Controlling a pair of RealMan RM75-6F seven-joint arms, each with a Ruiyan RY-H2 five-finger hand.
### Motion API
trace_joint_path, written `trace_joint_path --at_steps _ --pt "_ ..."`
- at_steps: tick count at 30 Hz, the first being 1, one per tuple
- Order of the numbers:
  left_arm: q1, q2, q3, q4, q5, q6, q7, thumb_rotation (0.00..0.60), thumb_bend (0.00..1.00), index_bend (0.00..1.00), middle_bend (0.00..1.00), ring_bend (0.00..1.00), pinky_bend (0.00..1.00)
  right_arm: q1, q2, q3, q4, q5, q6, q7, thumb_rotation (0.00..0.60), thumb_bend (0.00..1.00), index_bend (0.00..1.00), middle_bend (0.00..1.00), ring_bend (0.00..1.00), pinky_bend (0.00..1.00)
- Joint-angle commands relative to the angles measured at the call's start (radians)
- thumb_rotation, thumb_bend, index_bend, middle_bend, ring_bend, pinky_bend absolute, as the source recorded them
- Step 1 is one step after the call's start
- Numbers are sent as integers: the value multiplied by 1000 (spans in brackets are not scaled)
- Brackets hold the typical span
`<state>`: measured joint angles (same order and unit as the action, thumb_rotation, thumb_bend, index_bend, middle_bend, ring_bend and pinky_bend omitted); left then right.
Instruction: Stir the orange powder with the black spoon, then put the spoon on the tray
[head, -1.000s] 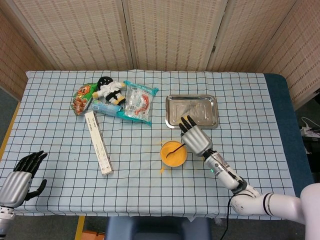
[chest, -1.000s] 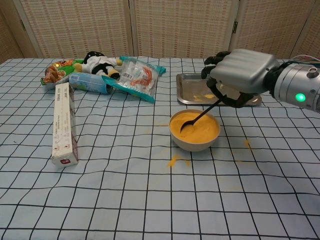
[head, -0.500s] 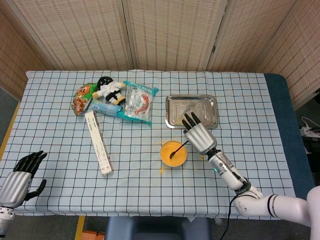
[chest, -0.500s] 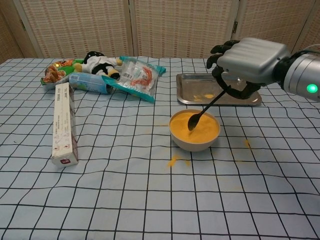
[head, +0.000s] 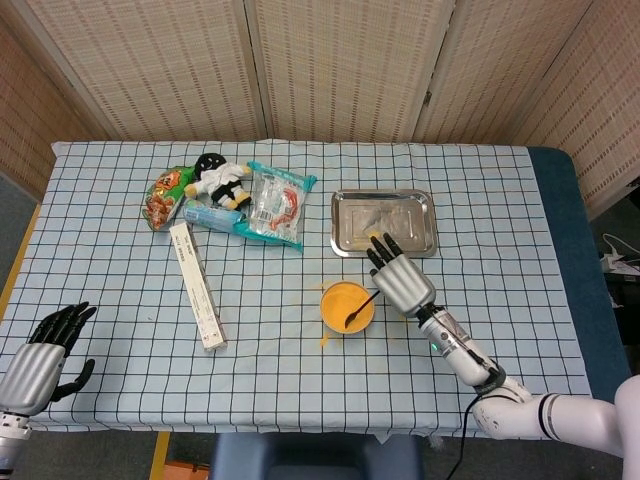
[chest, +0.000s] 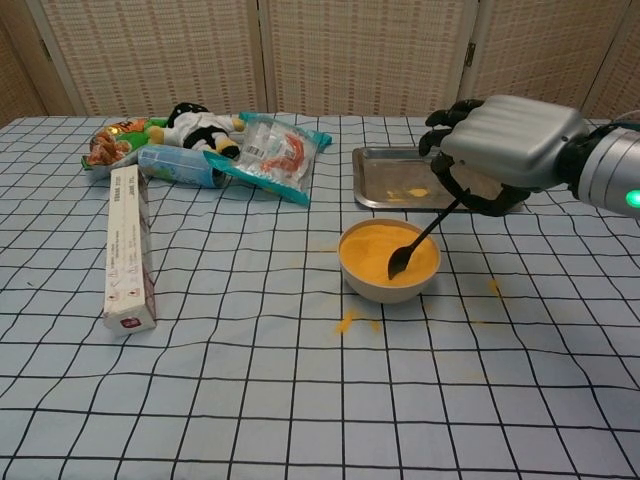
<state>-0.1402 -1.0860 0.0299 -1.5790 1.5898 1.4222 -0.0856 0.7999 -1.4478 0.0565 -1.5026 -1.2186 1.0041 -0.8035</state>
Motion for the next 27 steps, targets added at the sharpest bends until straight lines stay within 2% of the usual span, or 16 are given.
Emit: trace_joint_path --at_steps 1,12,18,23,27 --pt "0 0 0 2 0 -1 -3 600 444 0 0 0 83 12 -21 9 22 5 -7 -23 600 459 998 172 0 95" --pt "-5 3 -3 9 -8 -10 -18 600 445 0 0 0 83 61 -124 54 137 73 -31 -116 600 459 999 175 0 104" --pt "-5 4 -4 13 -7 -7 -25 600 445 0 0 0 84 59 -166 72 181 63 8 -85 600 459 1000 184 0 117" --pt "0 5 -2 10 -1 4 -22 600 445 0 0 0 83 37 -140 70 158 36 26 -12 600 460 1000 184 0 117" --pt "2 5 1 6 5 9 -16 600 444 0 0 0 83 13 -83 52 96 11 43 9 600 460 1000 185 0 117"
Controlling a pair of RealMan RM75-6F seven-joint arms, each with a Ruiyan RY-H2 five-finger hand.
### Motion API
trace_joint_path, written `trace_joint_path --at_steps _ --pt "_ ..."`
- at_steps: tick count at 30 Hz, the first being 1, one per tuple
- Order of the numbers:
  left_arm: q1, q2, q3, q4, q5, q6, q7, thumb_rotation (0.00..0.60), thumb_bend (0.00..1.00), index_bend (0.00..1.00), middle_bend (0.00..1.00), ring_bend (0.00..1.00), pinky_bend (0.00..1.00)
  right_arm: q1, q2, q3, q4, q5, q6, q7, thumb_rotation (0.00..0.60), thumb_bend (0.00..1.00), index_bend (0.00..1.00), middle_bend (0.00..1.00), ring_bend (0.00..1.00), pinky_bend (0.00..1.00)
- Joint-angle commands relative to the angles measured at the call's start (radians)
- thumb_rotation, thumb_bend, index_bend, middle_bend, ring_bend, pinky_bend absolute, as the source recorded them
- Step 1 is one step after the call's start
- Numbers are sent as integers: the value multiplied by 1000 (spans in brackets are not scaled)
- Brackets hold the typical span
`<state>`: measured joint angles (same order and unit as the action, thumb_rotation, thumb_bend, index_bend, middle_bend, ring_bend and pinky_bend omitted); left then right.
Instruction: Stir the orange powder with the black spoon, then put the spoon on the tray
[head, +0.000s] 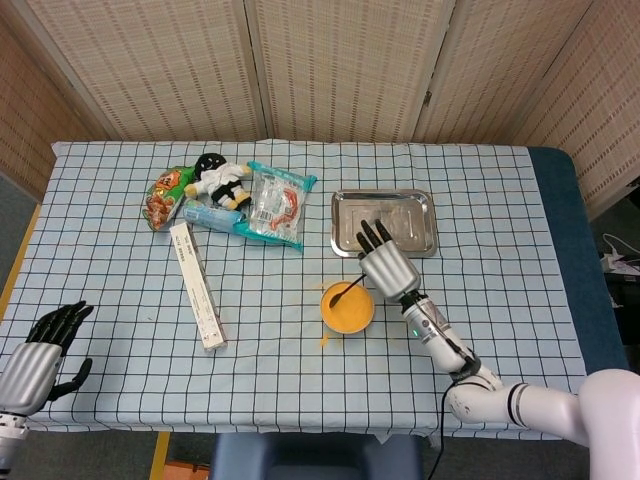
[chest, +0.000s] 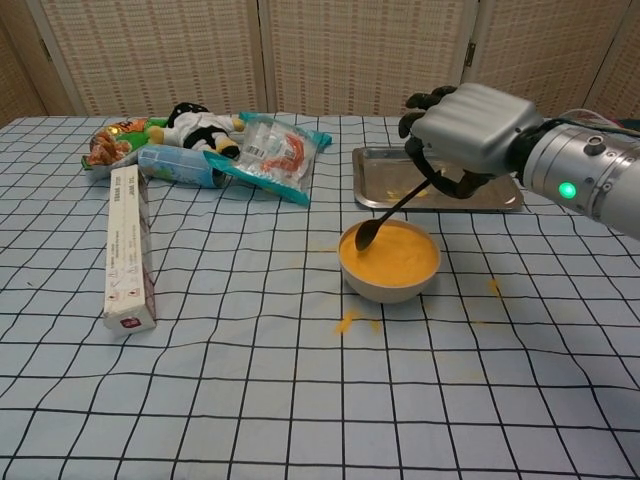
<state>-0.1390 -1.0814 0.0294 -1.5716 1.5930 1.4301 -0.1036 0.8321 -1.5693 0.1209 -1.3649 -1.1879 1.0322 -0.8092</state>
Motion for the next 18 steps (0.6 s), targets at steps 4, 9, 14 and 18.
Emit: trace_joint_path --at_steps 4,9,14,18 --pt "2 -1 3 -6 7 3 10 600 444 0 0 0 83 -39 90 -32 -101 -38 26 12 600 461 1000 185 0 117" --pt "2 -3 5 -10 10 3 18 600 444 0 0 0 84 -48 132 -50 -146 -33 8 -11 600 462 1000 185 0 117" --pt "1 -3 6 -10 11 1 19 600 445 0 0 0 83 -40 135 -56 -150 -17 -20 -38 600 463 1000 185 0 117" --pt "0 -3 5 -8 9 1 16 600 445 0 0 0 83 -28 122 -62 -134 -8 -41 -73 600 466 1000 185 0 117"
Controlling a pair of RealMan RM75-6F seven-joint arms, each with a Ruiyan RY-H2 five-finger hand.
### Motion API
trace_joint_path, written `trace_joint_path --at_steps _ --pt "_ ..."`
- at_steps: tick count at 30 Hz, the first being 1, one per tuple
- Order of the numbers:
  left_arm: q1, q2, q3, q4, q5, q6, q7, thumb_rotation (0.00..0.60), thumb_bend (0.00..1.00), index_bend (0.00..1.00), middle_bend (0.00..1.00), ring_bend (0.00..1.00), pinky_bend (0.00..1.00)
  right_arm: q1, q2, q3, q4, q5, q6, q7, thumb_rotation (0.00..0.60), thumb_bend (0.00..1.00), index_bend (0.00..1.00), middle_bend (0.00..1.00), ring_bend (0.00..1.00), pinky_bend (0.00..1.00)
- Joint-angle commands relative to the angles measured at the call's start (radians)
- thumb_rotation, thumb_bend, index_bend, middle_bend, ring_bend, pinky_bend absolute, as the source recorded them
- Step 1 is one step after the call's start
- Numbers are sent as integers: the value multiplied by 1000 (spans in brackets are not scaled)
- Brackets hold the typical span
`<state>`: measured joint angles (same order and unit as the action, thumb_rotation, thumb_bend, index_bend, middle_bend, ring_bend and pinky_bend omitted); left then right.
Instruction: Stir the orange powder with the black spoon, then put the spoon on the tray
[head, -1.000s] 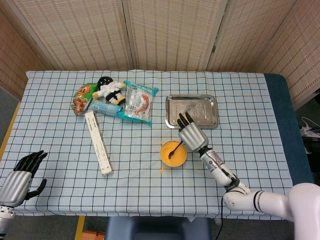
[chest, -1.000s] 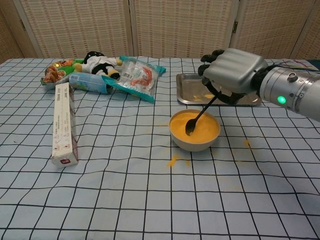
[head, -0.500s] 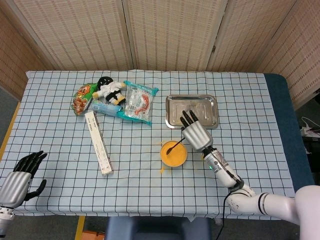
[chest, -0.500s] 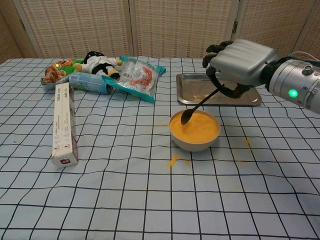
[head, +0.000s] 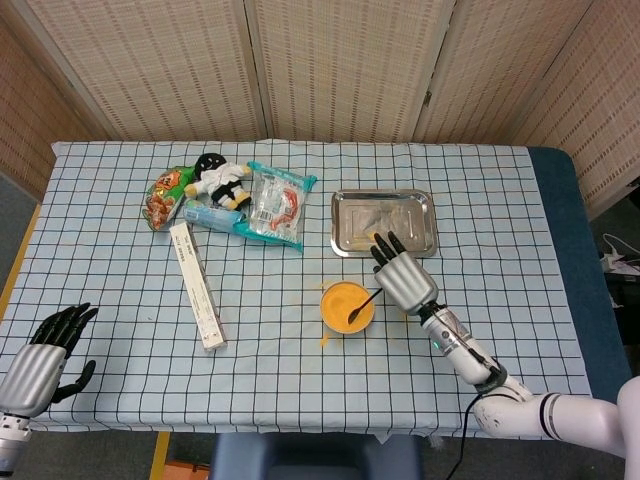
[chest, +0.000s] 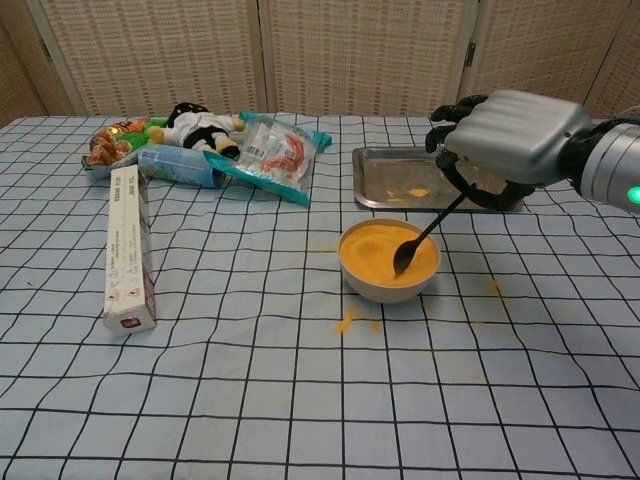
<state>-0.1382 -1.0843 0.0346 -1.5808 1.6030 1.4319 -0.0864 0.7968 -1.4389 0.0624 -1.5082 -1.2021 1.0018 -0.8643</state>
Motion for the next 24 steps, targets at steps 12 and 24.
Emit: trace_joint_path --at_steps 12,24 --pt "-7 1 -4 8 -12 -16 -14 600 445 0 0 0 83 51 -91 18 105 24 -21 -109 600 470 1000 186 0 117" --pt "-11 2 -7 16 -18 -22 -30 600 445 0 0 0 83 61 -209 45 223 7 41 -116 600 471 1000 192 0 123"
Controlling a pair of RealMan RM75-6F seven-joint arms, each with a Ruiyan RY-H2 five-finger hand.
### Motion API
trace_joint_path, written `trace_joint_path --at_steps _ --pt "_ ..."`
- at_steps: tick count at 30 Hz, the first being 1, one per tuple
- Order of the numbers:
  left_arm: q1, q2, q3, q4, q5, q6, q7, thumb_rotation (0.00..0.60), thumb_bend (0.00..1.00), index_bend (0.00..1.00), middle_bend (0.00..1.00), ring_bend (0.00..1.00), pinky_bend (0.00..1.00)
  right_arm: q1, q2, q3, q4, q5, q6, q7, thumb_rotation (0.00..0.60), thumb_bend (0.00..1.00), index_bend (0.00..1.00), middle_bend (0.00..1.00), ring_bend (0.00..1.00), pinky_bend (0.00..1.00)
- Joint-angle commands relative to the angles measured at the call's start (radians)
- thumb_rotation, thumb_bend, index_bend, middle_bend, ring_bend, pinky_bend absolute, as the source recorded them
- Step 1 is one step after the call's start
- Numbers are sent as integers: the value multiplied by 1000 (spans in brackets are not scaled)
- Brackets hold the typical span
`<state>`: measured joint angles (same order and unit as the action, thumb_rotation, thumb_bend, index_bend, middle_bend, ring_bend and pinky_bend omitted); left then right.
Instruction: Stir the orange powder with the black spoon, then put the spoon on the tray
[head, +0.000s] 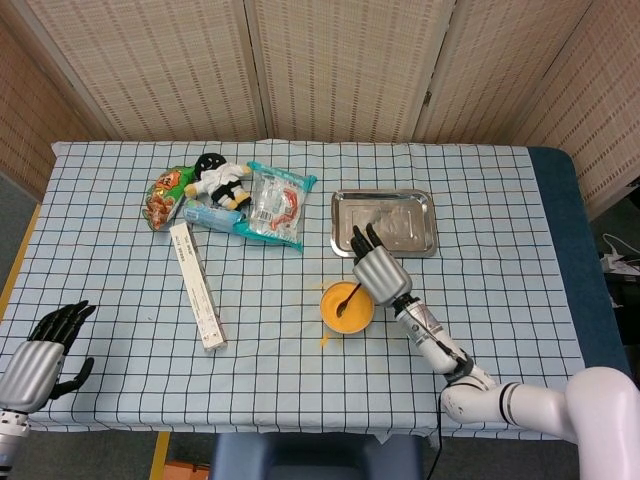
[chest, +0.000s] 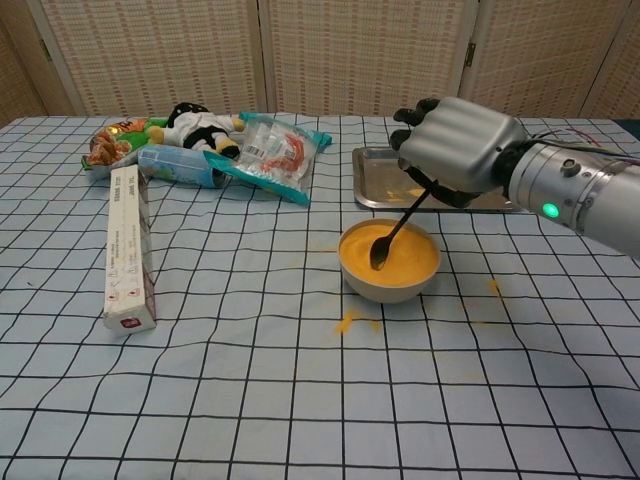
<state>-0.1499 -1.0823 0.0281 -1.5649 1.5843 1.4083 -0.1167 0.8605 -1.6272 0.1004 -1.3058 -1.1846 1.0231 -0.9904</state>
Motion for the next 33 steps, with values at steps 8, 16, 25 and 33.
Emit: trace_joint_path --at_steps 8,16,25,33 --pt "6 1 2 -4 8 15 5 600 444 0 0 0 84 -25 -5 19 6 -45 56 101 600 471 1000 194 1 125" --pt "6 0 5 -7 10 12 11 600 445 0 0 0 84 -40 10 39 14 -46 68 151 600 471 1000 195 6 141" --pt "2 -2 2 -3 -1 0 11 600 445 0 0 0 83 -14 -74 47 151 -62 36 197 600 472 1000 197 12 153" --pt "0 -2 3 -2 1 -2 9 600 444 0 0 0 83 -21 -79 33 160 -93 45 209 600 472 1000 203 13 153"
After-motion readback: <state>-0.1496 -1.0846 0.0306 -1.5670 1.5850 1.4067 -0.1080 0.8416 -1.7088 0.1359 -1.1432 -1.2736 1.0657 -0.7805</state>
